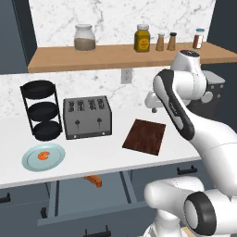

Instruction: Pick up the knife from the drawer and place it on the cutting board. Then place the meat from the plate to the cutting board.

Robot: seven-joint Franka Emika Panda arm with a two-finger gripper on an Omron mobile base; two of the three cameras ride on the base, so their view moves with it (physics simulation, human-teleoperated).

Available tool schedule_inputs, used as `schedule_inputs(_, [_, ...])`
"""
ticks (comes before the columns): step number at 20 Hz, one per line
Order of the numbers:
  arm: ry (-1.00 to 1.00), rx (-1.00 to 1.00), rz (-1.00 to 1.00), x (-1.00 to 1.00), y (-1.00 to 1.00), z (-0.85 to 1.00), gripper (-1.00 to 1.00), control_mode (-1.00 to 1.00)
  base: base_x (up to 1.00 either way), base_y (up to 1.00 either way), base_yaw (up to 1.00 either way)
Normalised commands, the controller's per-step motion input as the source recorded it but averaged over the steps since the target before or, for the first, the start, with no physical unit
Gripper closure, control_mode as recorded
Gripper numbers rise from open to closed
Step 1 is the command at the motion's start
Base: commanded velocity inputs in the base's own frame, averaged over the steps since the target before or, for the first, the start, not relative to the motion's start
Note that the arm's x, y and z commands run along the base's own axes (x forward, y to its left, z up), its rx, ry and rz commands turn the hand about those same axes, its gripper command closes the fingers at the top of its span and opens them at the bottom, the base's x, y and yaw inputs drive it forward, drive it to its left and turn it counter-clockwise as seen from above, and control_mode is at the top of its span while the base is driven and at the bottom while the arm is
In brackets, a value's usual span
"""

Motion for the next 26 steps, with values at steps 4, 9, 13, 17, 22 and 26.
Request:
schedule_inputs(4, [0.00, 0.00, 0.00, -0.38, -0.01, -0.53, -1.00, -1.00, 0.00, 0.00, 0.00])
schedule_inputs(9, [0.00, 0.00, 0.00, -0.30, 0.00, -0.52, -1.00, -1.00, 0.00, 0.00, 0.00])
schedule_inputs(13, [0.00, 0.00, 0.00, -0.02, 0.00, -0.18, -1.00, 1.00, 0.00, 0.00, 0.00])
schedule_inputs(17, [0.00, 0.00, 0.00, 0.00, 0.00, 0.00, -1.00, 1.00, -0.24, 0.00, 0.14])
schedule_inputs(22, [0.00, 0.00, 0.00, 0.00, 0.00, 0.00, -1.00, 1.00, -0.36, -0.09, 0.30])
schedule_inputs(26, [0.00, 0.00, 0.00, 0.00, 0.00, 0.00, -1.00, 1.00, -0.03, -0.40, 0.31])
